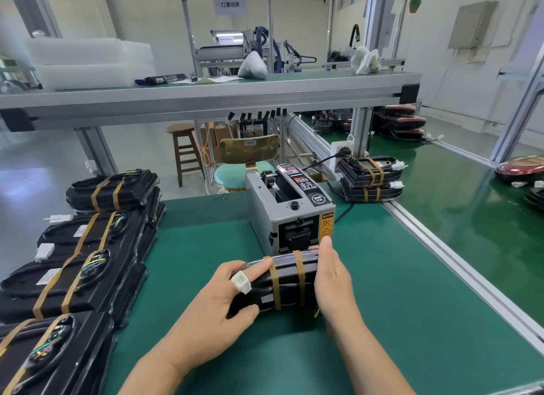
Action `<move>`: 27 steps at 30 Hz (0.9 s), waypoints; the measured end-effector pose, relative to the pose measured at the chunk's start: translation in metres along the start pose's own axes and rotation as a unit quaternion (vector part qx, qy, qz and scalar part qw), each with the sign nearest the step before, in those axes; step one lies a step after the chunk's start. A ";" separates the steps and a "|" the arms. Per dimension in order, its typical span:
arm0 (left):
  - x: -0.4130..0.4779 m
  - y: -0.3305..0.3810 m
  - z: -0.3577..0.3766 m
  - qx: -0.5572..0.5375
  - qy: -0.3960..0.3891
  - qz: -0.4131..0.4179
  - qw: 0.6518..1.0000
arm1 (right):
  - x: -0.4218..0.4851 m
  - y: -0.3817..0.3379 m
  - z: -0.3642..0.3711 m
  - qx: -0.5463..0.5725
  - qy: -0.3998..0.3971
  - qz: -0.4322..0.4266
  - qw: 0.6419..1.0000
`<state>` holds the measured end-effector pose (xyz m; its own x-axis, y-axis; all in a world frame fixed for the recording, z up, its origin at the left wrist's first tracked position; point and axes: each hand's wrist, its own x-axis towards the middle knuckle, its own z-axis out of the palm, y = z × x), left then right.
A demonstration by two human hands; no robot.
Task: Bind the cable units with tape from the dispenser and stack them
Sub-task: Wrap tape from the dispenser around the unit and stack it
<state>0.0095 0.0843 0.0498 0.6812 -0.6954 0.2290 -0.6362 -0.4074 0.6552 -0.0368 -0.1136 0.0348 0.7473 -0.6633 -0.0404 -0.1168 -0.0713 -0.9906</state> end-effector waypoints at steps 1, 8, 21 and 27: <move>0.001 0.003 -0.001 -0.059 0.011 -0.015 0.998 | -0.001 -0.002 0.003 -0.007 0.007 0.000 1.000; 0.021 0.027 -0.006 -0.005 0.216 -0.078 0.973 | -0.006 -0.008 0.023 -0.017 -0.003 0.014 1.000; 0.046 0.073 -0.008 0.189 0.201 0.098 0.956 | -0.002 -0.007 0.022 -0.007 -0.013 0.042 0.999; 0.056 0.043 0.003 0.417 0.021 0.017 0.909 | -0.001 -0.007 0.022 0.011 -0.022 0.038 0.999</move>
<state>0.0193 0.0260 0.0886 0.6587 -0.6992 0.2778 -0.6980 -0.7058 -0.1211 -0.0229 -0.0959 0.0387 0.7653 -0.6323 -0.1207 -0.1602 -0.0054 -0.9871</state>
